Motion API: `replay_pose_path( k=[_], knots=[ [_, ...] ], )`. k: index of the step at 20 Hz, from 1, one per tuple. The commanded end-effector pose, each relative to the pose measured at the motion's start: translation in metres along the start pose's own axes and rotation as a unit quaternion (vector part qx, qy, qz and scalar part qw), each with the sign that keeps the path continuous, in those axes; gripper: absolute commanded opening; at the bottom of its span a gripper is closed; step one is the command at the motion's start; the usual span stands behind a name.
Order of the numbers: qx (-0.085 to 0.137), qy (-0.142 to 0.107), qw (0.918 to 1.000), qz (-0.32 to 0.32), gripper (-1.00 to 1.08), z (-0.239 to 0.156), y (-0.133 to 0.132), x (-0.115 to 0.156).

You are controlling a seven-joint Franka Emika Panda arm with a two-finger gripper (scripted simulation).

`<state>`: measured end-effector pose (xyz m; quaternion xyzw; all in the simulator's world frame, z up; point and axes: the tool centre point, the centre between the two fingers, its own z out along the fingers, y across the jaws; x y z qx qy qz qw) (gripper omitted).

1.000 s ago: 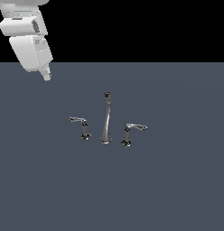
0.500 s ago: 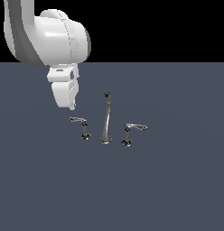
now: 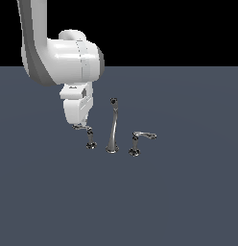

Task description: Turn on the faucet by rotating a designated handle.

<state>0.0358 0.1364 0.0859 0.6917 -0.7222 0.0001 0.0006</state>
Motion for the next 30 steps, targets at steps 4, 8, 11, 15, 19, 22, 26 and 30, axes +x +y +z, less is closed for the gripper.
replay_pose_path(
  k=[4, 8, 11, 15, 19, 22, 26, 30],
  knots=[
    [0.000, 0.000, 0.9953, 0.097, -1.00, 0.000, 0.006, -0.004],
    [0.000, 0.000, 0.9953, 0.097, -1.00, 0.000, 0.019, -0.014],
    [0.000, 0.000, 0.9953, 0.097, -1.00, 0.000, 0.029, -0.021],
    [0.005, 0.000, 0.9952, 0.098, -1.00, 0.000, 0.028, -0.022],
    [0.004, 0.000, 0.9952, 0.097, -1.00, 0.000, 0.042, -0.021],
    [0.003, 0.000, 0.9952, 0.097, -1.00, 0.000, 0.052, -0.021],
    [0.002, 0.000, 0.9953, 0.097, -1.00, 0.000, 0.065, -0.021],
    [0.001, 0.000, 0.9953, 0.097, -1.00, 0.000, 0.079, -0.020]
  ],
)
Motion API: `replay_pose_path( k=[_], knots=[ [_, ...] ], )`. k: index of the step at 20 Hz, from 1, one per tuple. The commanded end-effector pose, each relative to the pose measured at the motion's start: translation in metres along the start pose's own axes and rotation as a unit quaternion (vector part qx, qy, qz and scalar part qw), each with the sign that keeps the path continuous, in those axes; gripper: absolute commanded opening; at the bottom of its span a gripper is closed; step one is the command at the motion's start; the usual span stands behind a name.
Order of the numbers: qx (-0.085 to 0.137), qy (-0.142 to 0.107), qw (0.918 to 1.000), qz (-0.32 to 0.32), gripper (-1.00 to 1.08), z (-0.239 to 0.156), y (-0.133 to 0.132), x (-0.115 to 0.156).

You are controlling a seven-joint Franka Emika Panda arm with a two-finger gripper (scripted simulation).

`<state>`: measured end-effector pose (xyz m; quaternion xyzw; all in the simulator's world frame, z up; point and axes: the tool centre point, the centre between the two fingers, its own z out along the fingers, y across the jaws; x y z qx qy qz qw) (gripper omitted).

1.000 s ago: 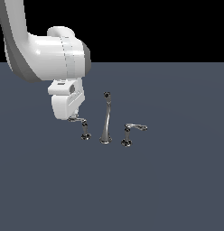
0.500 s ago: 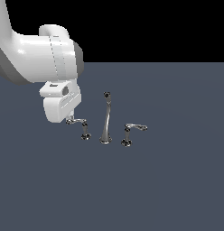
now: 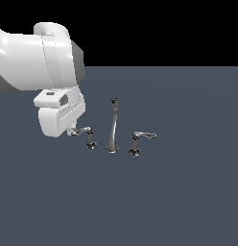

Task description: Turn on the faucet by rotating a designated handle.

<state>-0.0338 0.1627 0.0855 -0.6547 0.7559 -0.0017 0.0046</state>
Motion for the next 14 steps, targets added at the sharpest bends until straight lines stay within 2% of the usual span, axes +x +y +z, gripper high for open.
replay_pose_path(
  k=[1, 3, 14],
  knots=[
    [-0.004, 0.003, 0.9989, 0.047, -1.00, 0.000, 0.012, 0.004],
    [-0.002, 0.001, 0.9991, 0.043, -1.00, 0.000, 0.008, -0.001],
    [-0.004, 0.002, 0.9989, 0.047, -1.00, -0.001, 0.034, 0.040]
  ],
)
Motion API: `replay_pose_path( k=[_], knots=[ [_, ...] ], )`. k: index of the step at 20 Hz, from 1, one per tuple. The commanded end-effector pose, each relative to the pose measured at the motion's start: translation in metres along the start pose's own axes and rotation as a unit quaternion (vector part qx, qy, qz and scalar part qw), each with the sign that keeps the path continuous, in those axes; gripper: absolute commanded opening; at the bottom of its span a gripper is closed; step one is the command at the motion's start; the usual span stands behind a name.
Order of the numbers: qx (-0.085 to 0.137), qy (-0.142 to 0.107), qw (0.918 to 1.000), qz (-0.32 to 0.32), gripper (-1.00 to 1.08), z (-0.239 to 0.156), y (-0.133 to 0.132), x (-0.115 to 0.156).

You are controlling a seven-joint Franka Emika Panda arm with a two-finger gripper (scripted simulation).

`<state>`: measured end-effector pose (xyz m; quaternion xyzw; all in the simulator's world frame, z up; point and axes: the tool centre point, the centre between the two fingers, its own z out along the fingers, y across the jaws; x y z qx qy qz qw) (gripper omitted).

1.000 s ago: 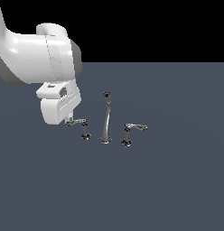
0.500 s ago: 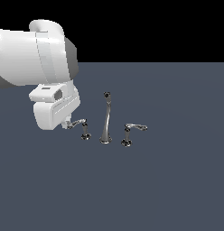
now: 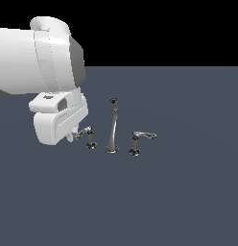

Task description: Turn on the faucet by rotating a designated handle.

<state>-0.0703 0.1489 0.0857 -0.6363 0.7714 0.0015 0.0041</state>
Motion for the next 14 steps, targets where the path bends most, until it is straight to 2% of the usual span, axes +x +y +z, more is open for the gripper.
replay_pose_path(
  k=[1, 2, 3, 13, 14],
  knots=[
    [-0.001, 0.004, 0.9997, 0.023, -1.00, 0.000, 0.001, 0.026],
    [-0.001, 0.004, 0.9997, 0.023, -1.00, 0.000, 0.001, 0.026],
    [-0.002, -0.004, 1.0000, 0.006, -1.00, 0.000, 0.001, 0.002],
    [-0.001, 0.004, 0.9997, 0.022, -1.00, 0.000, -0.014, 0.070],
    [-0.001, 0.004, 0.9997, 0.022, -1.00, 0.000, -0.014, 0.070]
  ],
)
